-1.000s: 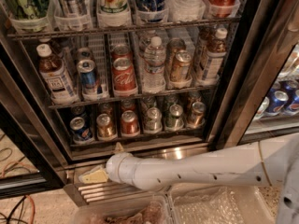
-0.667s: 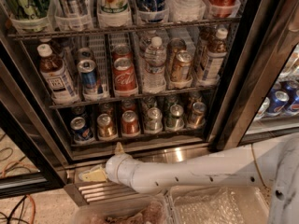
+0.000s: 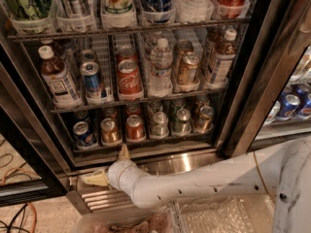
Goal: Pick orange can from bottom shelf of fridge
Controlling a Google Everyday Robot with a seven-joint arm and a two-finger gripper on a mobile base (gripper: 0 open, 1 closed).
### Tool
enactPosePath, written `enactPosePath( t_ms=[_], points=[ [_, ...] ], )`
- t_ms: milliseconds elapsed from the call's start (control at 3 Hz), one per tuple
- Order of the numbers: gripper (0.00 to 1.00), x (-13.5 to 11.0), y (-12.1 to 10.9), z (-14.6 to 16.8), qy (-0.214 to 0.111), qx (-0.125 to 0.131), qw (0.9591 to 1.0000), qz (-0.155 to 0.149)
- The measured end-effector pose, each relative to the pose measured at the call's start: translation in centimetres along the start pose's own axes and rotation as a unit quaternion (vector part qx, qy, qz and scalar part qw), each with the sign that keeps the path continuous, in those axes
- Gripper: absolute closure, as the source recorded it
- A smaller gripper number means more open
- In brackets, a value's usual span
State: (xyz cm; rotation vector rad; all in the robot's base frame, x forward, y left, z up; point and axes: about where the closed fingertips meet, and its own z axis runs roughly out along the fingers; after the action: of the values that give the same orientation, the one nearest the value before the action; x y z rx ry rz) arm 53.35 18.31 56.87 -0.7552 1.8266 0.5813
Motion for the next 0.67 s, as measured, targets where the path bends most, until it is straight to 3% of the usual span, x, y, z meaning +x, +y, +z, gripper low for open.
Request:
enactPosePath(
  t_ms=[333, 667],
  points=[
    [0.0, -0.08, -0.58, 1.13, -0.027, 0.028, 0.9992, 0.009],
    [0.0, -0.1, -0.93, 1.14, -0.03, 0.035, 0.9989, 0.011]
  ],
)
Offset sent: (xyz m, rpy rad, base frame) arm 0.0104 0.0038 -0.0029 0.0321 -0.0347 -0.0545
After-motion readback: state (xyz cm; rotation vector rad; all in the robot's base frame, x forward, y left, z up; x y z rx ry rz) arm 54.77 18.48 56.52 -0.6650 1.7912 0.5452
